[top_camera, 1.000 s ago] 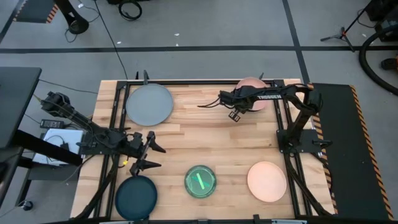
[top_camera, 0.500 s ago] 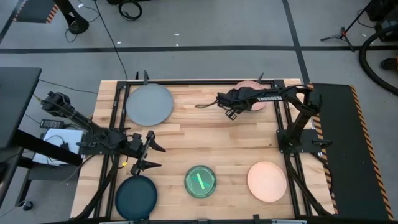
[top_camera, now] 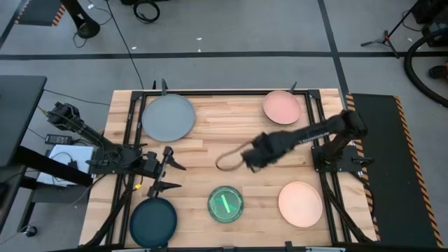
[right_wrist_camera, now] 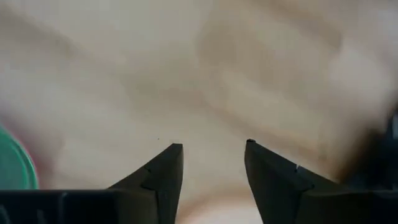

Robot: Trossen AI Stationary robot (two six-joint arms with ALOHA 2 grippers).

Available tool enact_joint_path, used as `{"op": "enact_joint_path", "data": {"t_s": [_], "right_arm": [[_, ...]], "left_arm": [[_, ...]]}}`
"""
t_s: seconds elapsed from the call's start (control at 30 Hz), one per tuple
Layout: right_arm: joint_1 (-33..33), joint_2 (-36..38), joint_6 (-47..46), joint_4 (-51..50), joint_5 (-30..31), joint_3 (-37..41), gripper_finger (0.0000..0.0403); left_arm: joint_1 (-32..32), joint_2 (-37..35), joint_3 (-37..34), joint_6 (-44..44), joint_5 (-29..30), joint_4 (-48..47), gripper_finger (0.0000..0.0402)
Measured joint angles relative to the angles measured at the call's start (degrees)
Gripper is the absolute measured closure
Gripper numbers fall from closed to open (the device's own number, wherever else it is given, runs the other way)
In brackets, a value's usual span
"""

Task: Stack plastic plates
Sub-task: Stack the light orange plate on the light brown plate

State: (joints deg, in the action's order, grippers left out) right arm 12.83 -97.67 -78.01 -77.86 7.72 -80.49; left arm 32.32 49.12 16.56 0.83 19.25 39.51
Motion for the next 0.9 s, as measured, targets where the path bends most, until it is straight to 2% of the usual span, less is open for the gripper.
{"op": "enact_joint_path", "data": {"t_s": [0.1,0.2,0.3,0.43,0.53,0.73,0.9], "right_arm": [[5.4,-0.1,-8.9,-2.7,-6.6,0.0,0.0241],[10.8,-0.3,-18.1,-2.5,-10.4,0.0,0.0250],[15.9,-0.5,-27.3,-0.4,-9.5,0.0,0.0251],[21.7,-1.5,-37.8,1.1,-6.1,0.1,0.0245],[24.8,-3.6,-44.1,2.3,-5.4,1.5,0.0239],[27.4,-10.1,-48.1,7.7,-11.7,3.1,0.0238],[27.4,-14.0,-47.6,11.9,-12.2,3.1,0.0238]], "left_arm": [[0.0,0.0,0.0,-3.9,1.7,0.1,0.0118],[0.0,0.0,0.0,-7.6,2.8,0.2,0.0118],[0.0,0.0,0.0,-8.0,2.0,-0.3,0.0118],[0.0,0.0,0.0,-8.0,-3.4,-0.9,0.0118],[0.0,0.0,0.0,-8.1,-4.9,-0.3,0.0118],[0.1,0.0,0.0,-8.1,-4.9,1.3,0.0118],[0.2,0.0,0.0,-7.9,-5.0,1.6,0.0118]]}}
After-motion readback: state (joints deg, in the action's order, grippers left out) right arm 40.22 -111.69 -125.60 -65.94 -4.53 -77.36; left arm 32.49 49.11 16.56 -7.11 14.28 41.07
